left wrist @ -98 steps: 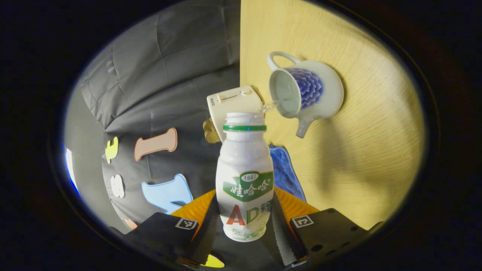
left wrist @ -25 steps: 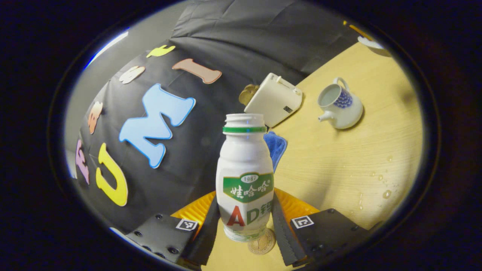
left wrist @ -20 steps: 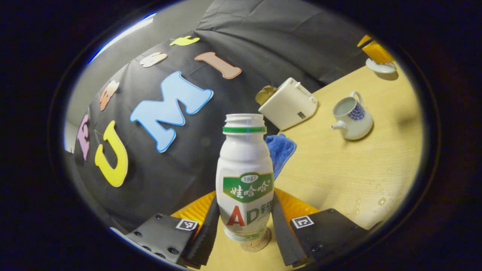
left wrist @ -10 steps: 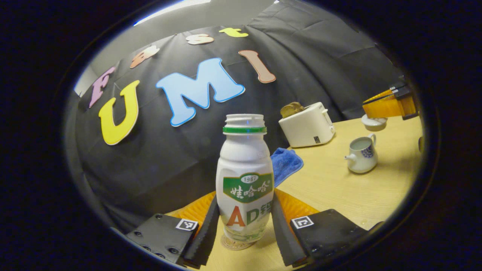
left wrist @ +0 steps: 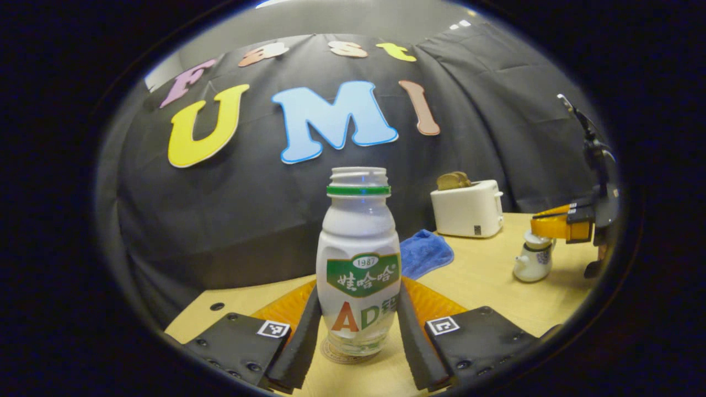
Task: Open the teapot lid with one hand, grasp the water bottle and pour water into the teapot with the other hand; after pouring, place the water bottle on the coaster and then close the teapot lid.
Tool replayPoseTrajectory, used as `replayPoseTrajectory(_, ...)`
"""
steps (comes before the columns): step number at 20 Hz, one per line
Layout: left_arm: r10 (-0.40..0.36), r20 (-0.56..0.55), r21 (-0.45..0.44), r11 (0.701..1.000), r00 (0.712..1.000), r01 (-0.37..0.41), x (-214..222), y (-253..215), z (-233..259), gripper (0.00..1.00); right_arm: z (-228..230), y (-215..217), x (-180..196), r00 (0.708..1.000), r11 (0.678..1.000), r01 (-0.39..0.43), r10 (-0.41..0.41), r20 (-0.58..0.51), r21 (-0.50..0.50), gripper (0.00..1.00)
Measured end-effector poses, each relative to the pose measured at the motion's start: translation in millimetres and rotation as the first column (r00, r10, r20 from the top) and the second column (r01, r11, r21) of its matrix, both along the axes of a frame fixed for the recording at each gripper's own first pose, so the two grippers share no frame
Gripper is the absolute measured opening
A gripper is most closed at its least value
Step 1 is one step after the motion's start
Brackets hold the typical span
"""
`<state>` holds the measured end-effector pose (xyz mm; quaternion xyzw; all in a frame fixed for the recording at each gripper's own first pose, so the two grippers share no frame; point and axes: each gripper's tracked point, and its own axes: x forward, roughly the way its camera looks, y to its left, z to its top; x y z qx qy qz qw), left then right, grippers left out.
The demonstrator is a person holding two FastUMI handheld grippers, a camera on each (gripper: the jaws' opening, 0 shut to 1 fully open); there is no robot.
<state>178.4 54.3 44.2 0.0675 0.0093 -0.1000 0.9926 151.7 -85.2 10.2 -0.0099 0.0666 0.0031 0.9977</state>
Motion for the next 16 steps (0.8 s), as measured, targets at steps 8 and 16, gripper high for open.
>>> replayPoseTrajectory(8, 0.058, -0.008, -0.08, 0.995, 0.998, -0.058, 0, 34, 4, 0.76, -9, 3, 5, 1.0, 1.0, -0.007, 0.008, -0.017, 0.012, 0.0)
replayPoseTrajectory(16, 0.058, -0.078, -0.059, 0.996, 0.995, -0.062, 28, 35, -25, 0.75, 7, -10, -5, 0.998, 0.999, 0.036, -0.037, 0.054, 0.022, 0.79)
